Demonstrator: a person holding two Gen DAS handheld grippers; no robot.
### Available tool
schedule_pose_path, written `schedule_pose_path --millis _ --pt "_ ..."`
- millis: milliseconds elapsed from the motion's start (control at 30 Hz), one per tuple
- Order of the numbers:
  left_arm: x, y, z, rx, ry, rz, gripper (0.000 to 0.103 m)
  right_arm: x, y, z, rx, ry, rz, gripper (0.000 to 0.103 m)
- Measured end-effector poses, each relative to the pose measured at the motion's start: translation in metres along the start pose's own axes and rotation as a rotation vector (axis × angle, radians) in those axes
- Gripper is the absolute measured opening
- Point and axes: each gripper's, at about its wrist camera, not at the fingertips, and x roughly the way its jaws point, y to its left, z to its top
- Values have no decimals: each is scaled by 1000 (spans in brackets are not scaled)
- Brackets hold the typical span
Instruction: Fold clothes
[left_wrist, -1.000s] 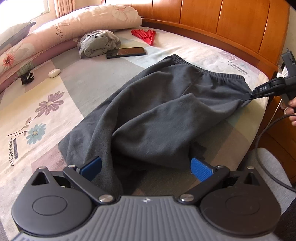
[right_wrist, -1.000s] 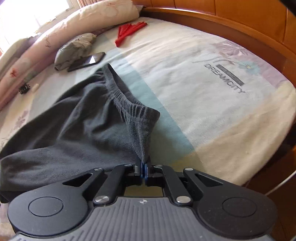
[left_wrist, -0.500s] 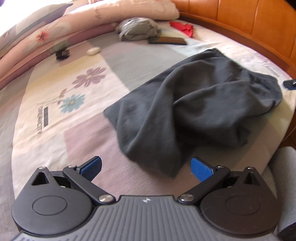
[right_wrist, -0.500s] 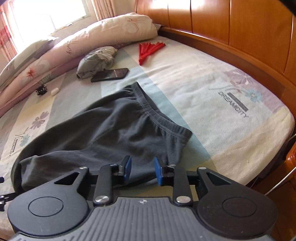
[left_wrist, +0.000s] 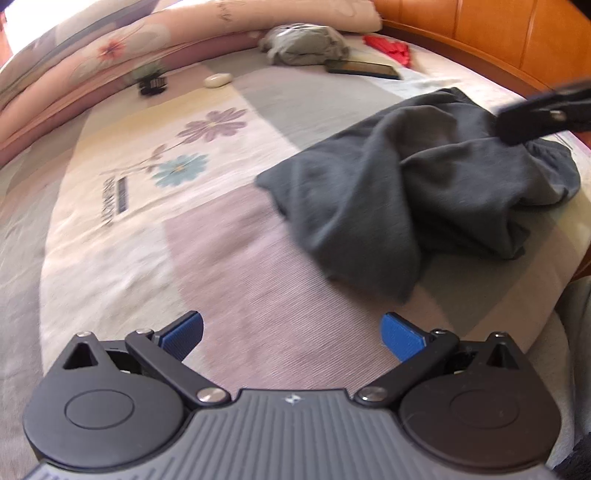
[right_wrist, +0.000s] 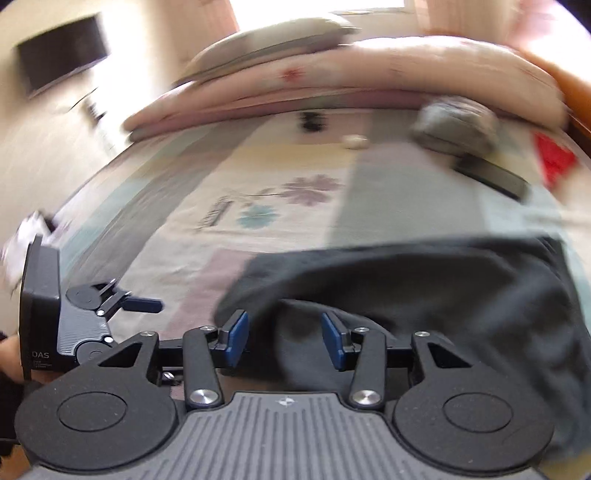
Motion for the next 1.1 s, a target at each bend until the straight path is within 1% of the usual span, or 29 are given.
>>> schedule_pose_path --millis 100,167,300,400,433,500,567,600,767,867,967,1033,1100 --pt "-4 14 -9 -27 6 14 102 39 36 18 -147 60 59 55" --pt "-5 22 -13 -42 12 21 102 64 55 24 -232 113 84 55" --pt "-4 35 -21 -67 25 25 102 108 79 19 -375 216 52 55" --pt "-2 41 -25 -73 31 17 102 126 79 5 -452 286 -13 54" --pt "-1 43 -26 -73 32 13 102 126 78 0 -486 299 -40 51" --pt "1 45 -25 -74 29 -2 102 125 75 -10 -551 322 -93 24" --pt "2 45 -23 -70 20 -18 102 117 71 -10 -559 313 -106 13" --pt "3 44 -21 -66 15 -28 102 112 69 -8 -552 304 -107 12" --pt "6 39 -11 -45 -12 -59 102 102 61 28 -467 233 -100 9" --pt "6 39 -9 -44 -19 -63 102 111 55 58 -404 207 -76 9" --pt "5 43 -10 -60 -22 -58 102 115 50 88 -341 168 -51 5" --pt "5 47 -11 -71 -22 -51 102 113 48 104 -334 125 -68 1" --pt "7 51 -11 -82 -19 -44 102 108 44 120 -321 86 -77 1"
